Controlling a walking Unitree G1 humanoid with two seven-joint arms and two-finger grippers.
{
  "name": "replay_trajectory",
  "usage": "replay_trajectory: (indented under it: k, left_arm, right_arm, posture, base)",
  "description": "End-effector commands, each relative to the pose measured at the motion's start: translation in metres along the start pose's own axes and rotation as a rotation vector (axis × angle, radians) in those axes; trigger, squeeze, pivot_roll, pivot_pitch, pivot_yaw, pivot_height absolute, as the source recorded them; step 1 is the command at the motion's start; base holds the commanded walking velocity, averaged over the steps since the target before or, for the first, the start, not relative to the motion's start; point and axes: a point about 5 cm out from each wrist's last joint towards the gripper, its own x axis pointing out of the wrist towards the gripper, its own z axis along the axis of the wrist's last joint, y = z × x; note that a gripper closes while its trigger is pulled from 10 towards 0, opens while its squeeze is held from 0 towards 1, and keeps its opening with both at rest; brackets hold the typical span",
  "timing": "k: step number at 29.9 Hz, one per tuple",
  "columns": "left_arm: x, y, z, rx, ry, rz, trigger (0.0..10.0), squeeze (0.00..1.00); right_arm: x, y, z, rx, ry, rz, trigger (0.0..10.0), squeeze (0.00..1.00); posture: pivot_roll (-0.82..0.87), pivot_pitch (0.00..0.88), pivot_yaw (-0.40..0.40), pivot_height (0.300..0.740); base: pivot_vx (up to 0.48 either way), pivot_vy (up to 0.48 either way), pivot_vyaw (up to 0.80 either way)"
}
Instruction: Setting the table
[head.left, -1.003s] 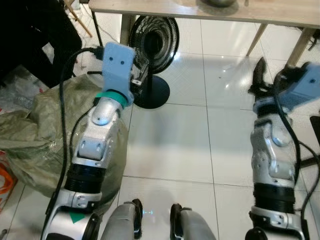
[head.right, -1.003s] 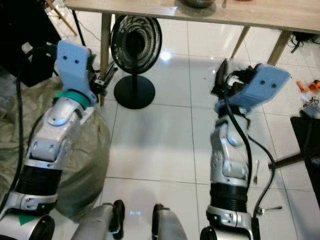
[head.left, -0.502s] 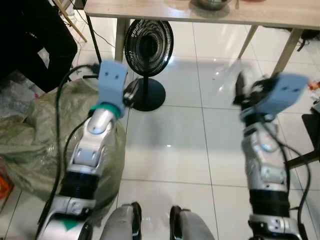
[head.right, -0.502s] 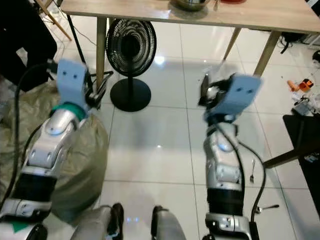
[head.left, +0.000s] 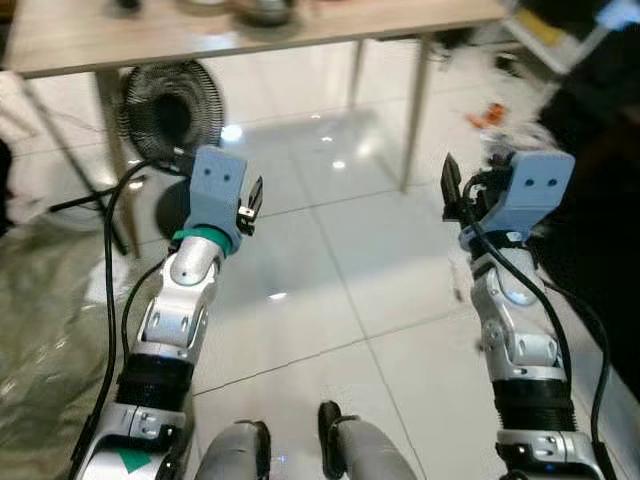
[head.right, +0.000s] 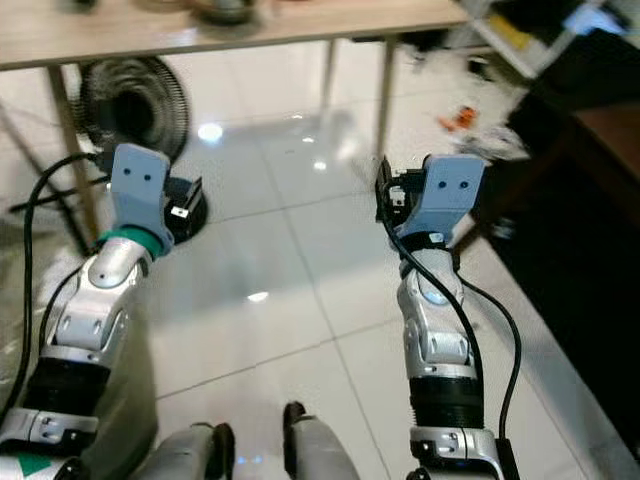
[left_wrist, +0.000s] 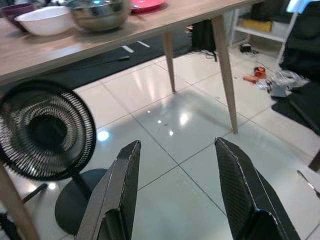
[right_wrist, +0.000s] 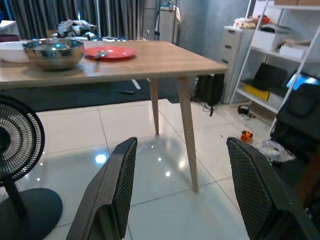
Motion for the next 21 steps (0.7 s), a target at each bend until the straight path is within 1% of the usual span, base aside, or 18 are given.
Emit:
replay_trajectory:
  k: [1, 21]
  left_arm:
    - [-0.0016, -0.0022, -0.0064, 0.003, 0.021, -0.004, 10.0, 0.00]
    - [-0.0019, -0.0091, -0.0054, -0.004, 0.013, -0.029, 10.0, 0.00]
  right_arm:
    - [-0.0035, -0.0034, -0.0057, 0.007, 0.019, -0.014, 10.0, 0.00]
    - [-0.0063, -0.0061, -0.0080, 0.011, 0.026, -0.032, 10.0, 0.00]
  posture:
    - [0.16, 0.094, 0.017, 0.740]
    - [0.16, 0.116, 0.019, 0.740]
  base:
    - [0.000, 0.000, -0.80]
    - [0.000, 0.000, -0.80]
